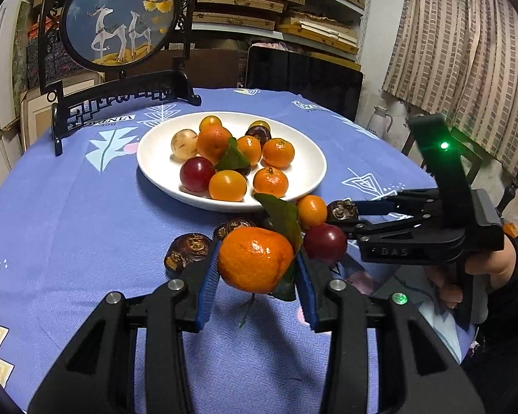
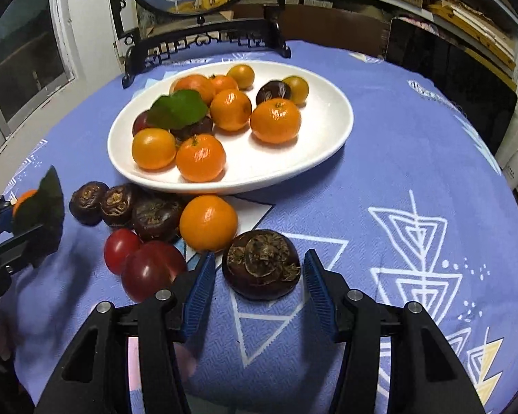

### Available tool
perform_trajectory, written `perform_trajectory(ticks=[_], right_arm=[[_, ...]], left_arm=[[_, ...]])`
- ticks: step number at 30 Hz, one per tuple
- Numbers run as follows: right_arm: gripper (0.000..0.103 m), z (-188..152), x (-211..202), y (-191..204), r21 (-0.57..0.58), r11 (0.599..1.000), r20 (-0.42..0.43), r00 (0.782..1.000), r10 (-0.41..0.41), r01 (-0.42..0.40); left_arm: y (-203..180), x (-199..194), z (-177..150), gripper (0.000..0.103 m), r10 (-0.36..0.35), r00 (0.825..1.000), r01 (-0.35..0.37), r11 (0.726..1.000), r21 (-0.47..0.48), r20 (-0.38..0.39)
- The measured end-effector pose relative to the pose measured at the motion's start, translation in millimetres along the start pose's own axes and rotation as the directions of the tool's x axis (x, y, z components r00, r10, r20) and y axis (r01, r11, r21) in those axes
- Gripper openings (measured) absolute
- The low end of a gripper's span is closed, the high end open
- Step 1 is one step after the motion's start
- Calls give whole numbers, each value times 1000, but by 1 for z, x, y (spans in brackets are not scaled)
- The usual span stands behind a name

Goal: Organize fruits
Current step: 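Grasp a leafy tangerine with the left tool while the right tool grasps a dark brown fruit, then carry both fruits onto the white plate and open both tools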

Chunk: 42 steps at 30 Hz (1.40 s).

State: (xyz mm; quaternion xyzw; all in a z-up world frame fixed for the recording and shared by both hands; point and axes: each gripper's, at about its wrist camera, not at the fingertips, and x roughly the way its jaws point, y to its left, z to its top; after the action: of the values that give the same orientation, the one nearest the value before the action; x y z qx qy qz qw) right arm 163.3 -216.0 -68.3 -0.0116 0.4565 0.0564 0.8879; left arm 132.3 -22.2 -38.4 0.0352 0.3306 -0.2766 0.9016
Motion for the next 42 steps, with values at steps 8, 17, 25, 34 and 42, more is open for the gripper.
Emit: perform_trajectory(ticks=[8, 17, 25, 34, 42], right_arm=[[45, -13, -20, -16, 99, 992, 59, 996, 68, -74], [45, 2, -78, -36, 126, 976, 174, 973, 152, -175], [45, 66, -91, -37, 93, 977, 242, 957, 163, -190], [45, 126, -33, -42, 132, 972, 202, 966, 163, -192], [51, 144, 18, -38, 130, 980, 150, 980, 132, -152]], left_arm=[[3, -2, 1, 39, 5, 1000, -5, 1000, -17, 11], [16, -4, 23, 39, 18, 1000, -17, 997, -76, 4], [19, 17, 90, 40, 66, 998, -65, 997, -38, 23], [50, 72, 120, 40, 112, 993, -114, 991, -69, -36], [64, 98, 114, 64, 141, 987, -148, 984, -96, -74]])
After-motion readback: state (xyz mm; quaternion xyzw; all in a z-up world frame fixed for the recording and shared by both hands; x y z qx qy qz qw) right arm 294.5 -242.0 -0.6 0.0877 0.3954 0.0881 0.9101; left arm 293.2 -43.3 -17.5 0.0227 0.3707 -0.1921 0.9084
